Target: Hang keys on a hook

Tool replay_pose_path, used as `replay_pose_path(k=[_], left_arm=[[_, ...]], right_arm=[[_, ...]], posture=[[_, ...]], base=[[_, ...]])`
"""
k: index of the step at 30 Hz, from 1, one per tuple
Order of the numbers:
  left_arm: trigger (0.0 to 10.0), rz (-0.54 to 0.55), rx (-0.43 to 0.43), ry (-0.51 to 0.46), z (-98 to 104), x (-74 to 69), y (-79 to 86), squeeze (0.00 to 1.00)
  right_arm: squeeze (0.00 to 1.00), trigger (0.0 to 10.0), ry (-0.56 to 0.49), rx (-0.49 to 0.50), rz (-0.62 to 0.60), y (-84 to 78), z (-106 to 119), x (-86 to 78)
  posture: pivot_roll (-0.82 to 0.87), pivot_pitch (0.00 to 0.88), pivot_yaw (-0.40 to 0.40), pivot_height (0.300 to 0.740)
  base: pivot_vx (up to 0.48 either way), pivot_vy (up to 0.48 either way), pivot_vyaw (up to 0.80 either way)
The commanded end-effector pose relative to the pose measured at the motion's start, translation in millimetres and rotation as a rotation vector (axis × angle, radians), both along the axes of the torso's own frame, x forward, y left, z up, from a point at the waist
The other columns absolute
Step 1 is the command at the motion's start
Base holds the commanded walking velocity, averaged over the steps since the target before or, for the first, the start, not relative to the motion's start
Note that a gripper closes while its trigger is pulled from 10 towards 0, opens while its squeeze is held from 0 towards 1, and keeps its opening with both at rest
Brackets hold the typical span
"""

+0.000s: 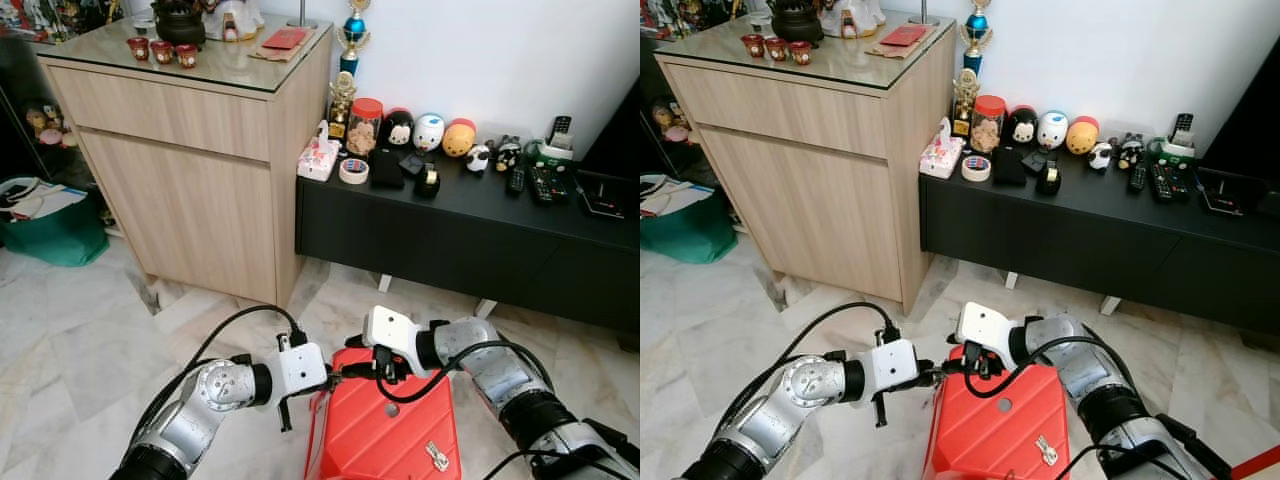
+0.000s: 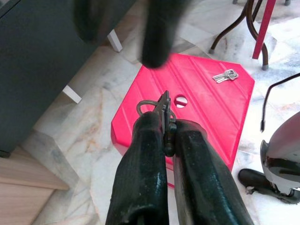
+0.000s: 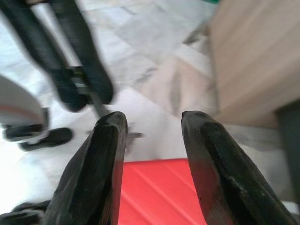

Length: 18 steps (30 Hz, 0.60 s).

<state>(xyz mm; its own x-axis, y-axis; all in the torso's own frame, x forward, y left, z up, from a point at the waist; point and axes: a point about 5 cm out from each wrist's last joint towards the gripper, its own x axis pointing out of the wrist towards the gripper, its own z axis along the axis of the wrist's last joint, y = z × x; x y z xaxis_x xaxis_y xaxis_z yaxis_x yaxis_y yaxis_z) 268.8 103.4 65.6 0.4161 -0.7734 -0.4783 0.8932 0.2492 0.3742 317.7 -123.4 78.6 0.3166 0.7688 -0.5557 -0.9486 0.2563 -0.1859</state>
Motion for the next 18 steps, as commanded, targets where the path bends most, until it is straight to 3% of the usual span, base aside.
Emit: replay_pose_path(k=[1,2,3,5,6,7,8,9,12,14,16,18], left_arm=[[0.0,0.005,0.003,-0.013,1.2,0.8,1.7,0.00],[0.0,0.033,-0.010,-0.009,1.5,1.7,6.3,0.00],[0.0,0.033,-0.010,-0.009,1.5,1.7,6.3,0.00],[0.0,0.115,-0.058,-0.003,3.4,5.8,16.1,0.00],[0.0,0.115,-0.058,-0.003,3.4,5.8,16.1,0.00],[6.9,0.162,-0.081,-0.006,4.0,8.5,21.1,0.00],[6.9,0.162,-0.081,-0.006,4.0,8.5,21.1,0.00],[10.0,0.240,-0.129,-0.009,4.7,12.1,27.9,0.00],[10.0,0.418,-0.239,-0.033,6.2,18.7,41.2,0.00],[10.0,0.474,-0.281,-0.029,6.1,19.5,45.0,0.00],[10.0,0.596,-0.352,-0.057,5.8,20.7,53.3,0.00],[10.0,0.649,-0.383,-0.062,5.3,21.5,56.6,0.00]], right_arm=[[0.00,10.0,-0.041,0.000,-0.064,-10.7,8.1,8.7],[0.00,10.0,-0.074,0.017,-0.154,-17.9,12.0,15.9],[0.00,10.0,-0.074,0.017,-0.154,-17.9,12.0,15.9],[0.00,10.0,-0.130,0.036,-0.383,-35.1,14.7,29.1],[0.00,10.0,-0.130,0.036,-0.383,-35.1,14.7,29.1],[0.00,10.0,-0.142,0.048,-0.480,-42.4,13.7,32.4],[0.00,10.0,-0.142,0.048,-0.480,-42.4,13.7,32.4],[0.00,10.0,-0.131,0.070,-0.610,-51.2,7.1,33.1],[0.00,10.0,-0.078,0.080,-0.780,-62.8,-16.8,22.5],[0.00,10.0,-0.047,0.082,-0.846,-66.4,-28.8,15.5],[0.00,10.0,0.019,0.076,-0.992,-73.5,-55.4,-2.9],[0.00,10.0,0.049,0.074,-1.044,-75.7,-64.9,-10.6]], posture=[[0.12,0.000,-0.091,0.740],[0.12,0.000,-0.091,0.740],[0.12,0.000,-0.091,0.740],[0.12,0.000,-0.090,0.740],[0.12,0.000,-0.090,0.740],[0.12,0.000,-0.089,0.740],[0.12,0.000,-0.089,0.740],[0.12,0.000,-0.089,0.740],[0.12,0.000,-0.086,0.740],[0.12,0.000,-0.086,0.740],[0.11,0.000,-0.084,0.740],[0.11,0.000,-0.085,0.740]], base=[[0.000,0.000,0.00],[0.000,0.000,0.00],[0.000,0.000,0.00],[0.000,0.000,0.00],[0.000,0.000,0.00],[0.000,0.000,0.00],[0.000,0.000,0.00],[0.000,0.000,0.00],[0.000,0.000,0.00],[0.000,0.000,0.00],[0.000,0.000,0.00],[0.000,0.000,0.00]])
